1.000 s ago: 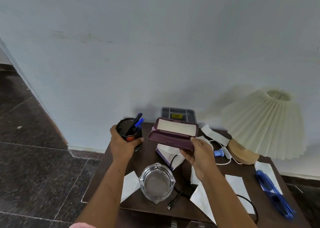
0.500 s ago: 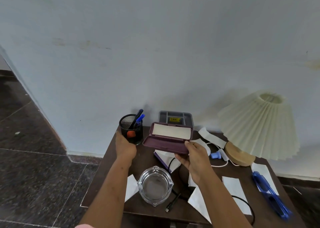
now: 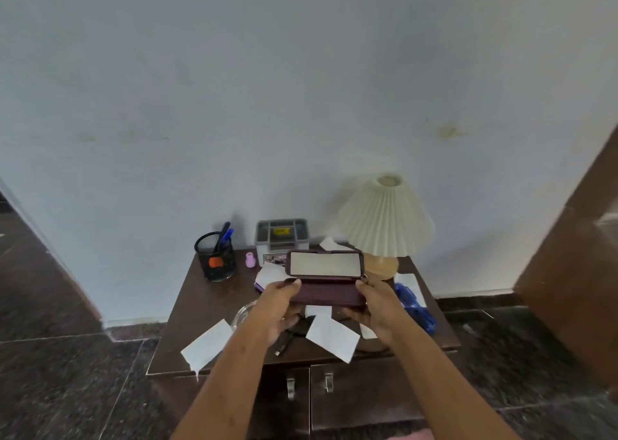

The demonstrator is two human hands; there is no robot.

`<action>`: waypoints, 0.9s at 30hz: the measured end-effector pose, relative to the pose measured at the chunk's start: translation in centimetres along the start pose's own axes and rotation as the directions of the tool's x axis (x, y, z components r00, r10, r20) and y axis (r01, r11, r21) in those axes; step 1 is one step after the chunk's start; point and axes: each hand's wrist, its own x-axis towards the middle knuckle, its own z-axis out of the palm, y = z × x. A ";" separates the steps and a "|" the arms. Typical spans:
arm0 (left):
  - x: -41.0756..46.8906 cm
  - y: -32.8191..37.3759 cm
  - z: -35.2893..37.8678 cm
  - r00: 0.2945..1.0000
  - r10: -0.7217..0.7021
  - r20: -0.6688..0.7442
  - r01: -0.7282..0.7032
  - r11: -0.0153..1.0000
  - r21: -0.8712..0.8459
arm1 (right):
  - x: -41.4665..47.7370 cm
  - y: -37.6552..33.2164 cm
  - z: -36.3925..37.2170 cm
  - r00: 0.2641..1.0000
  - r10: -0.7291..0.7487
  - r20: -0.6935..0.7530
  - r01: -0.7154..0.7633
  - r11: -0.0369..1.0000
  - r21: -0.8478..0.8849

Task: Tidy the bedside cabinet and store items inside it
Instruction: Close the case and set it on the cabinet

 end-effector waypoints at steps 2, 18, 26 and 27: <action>-1.3 -0.5 1.2 0.997 0.069 -0.029 -0.070 0.996 -0.049 | -1.3 -0.2 -1.2 0.999 0.024 0.029 -0.022 0.997 -0.073; -1.9 -3.5 2.0 0.998 0.053 -0.019 -0.054 0.997 -0.056 | 5.3 -1.0 -10.9 0.976 -0.162 -0.146 -0.106 0.231 -0.967; -0.1 -3.1 2.7 0.994 0.055 0.092 -0.055 0.998 -0.008 | 10.2 1.6 -11.6 0.974 0.011 -0.228 -0.228 0.092 -0.969; -0.2 -3.2 2.6 0.994 0.053 0.092 -0.053 0.999 -0.004 | 10.4 1.7 -11.4 0.974 0.004 -0.225 -0.224 0.095 -0.970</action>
